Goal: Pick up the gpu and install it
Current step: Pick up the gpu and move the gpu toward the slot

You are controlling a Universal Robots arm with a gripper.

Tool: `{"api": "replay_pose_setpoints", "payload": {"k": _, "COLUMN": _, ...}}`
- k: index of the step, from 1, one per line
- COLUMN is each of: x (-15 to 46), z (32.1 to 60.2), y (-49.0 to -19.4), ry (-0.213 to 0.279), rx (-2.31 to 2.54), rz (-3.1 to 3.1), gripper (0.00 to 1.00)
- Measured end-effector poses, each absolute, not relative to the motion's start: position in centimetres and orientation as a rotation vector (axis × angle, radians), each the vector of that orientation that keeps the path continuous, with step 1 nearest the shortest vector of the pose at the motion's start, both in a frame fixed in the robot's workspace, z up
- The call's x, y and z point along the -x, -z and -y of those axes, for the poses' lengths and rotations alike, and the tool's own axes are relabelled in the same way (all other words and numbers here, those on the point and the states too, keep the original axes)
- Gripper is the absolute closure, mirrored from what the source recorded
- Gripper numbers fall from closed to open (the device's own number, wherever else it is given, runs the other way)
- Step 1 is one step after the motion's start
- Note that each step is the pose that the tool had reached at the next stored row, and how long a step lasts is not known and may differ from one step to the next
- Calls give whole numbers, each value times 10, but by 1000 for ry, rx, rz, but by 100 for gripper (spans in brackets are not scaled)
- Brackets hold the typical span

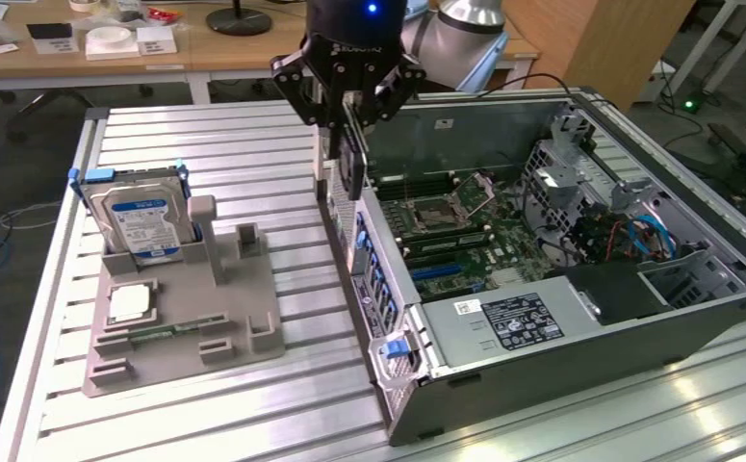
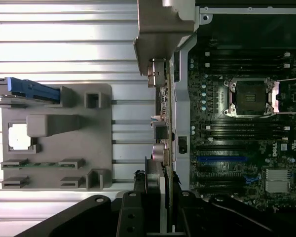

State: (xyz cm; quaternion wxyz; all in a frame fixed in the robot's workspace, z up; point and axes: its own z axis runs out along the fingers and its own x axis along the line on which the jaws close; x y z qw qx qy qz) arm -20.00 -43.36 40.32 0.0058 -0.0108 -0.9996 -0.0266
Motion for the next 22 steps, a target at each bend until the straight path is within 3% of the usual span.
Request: {"api": "replay_pose_setpoints", "payload": {"k": 22, "x": 139, "z": 434, "y": -403, "ry": 83, "rx": 34, "rz": 3129, "gripper": 72}}
